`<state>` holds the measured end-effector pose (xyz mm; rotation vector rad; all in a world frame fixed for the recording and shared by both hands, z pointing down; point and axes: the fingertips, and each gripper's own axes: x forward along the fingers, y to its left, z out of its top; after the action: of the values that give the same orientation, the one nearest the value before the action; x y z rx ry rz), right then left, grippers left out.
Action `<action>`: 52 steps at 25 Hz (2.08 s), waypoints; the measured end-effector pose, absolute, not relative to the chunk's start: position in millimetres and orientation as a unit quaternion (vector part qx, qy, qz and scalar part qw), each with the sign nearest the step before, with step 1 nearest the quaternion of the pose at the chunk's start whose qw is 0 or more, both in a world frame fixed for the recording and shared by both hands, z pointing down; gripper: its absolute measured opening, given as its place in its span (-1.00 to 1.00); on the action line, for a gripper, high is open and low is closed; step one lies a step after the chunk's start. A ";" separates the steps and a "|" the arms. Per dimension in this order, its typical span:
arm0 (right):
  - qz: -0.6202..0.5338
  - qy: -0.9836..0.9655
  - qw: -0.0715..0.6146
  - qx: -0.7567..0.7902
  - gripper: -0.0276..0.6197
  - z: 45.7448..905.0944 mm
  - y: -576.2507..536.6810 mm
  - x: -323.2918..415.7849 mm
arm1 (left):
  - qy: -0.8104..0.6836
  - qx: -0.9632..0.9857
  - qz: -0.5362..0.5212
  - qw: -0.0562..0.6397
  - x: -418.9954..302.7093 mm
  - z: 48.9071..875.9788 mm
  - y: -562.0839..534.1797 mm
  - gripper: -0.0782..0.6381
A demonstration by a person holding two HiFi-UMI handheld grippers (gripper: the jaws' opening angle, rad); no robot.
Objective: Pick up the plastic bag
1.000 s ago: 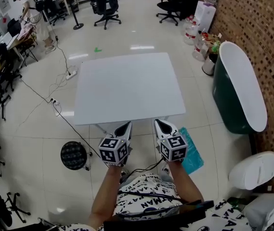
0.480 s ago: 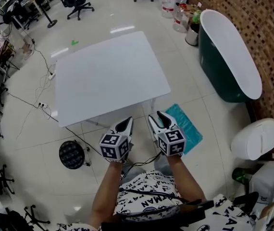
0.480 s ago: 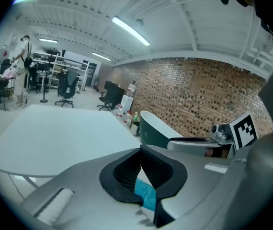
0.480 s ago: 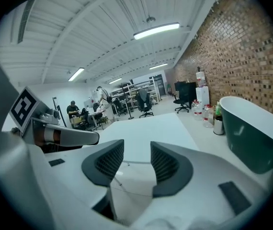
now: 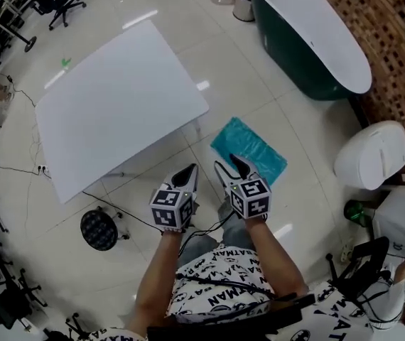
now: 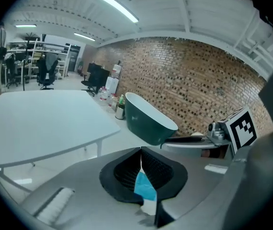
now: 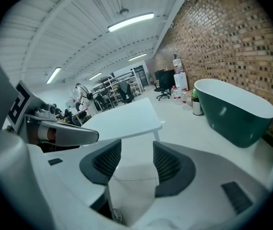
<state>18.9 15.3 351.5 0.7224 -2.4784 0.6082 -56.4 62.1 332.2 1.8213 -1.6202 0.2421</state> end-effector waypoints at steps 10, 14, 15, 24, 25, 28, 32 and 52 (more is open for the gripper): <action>0.258 -0.864 0.335 0.273 -0.10 479.6 -19.5 97.2 | -0.571 0.692 0.156 0.413 18.6 450.2 29.9 -0.77; 0.273 -0.846 0.363 0.279 -0.08 546.0 -37.2 112.2 | -0.559 0.678 0.175 0.444 30.1 513.8 20.5 -0.77; 0.274 -0.843 0.369 0.280 0.02 564.5 -40.3 114.3 | -0.557 0.673 0.178 0.453 32.1 531.2 18.6 -0.77; 0.284 -0.824 0.423 0.247 0.04 732.4 -60.8 101.9 | -0.547 0.652 0.208 0.482 37.6 684.4 -20.1 -0.78; 0.288 -0.822 0.426 0.246 0.04 751.2 -61.7 99.4 | -0.545 0.651 0.213 0.485 36.4 702.0 -22.6 -0.78; 0.304 -0.811 0.435 0.245 0.14 810.0 -59.0 94.1 | -0.527 0.652 0.233 0.493 35.2 757.4 -21.3 -0.78; 0.306 -0.804 0.450 0.241 0.14 894.7 -60.4 83.6 | -0.515 0.650 0.249 0.501 26.2 831.7 -19.7 -0.78; 0.236 -0.799 0.502 0.233 0.13 1144.9 -78.0 32.5 | -0.502 0.661 0.259 0.494 -13.2 1018.5 -34.6 -0.78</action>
<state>32.5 -78.0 1144.9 0.5624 -1.9299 0.5710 -13.2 -34.6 1018.5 1.6027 -1.2173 0.6276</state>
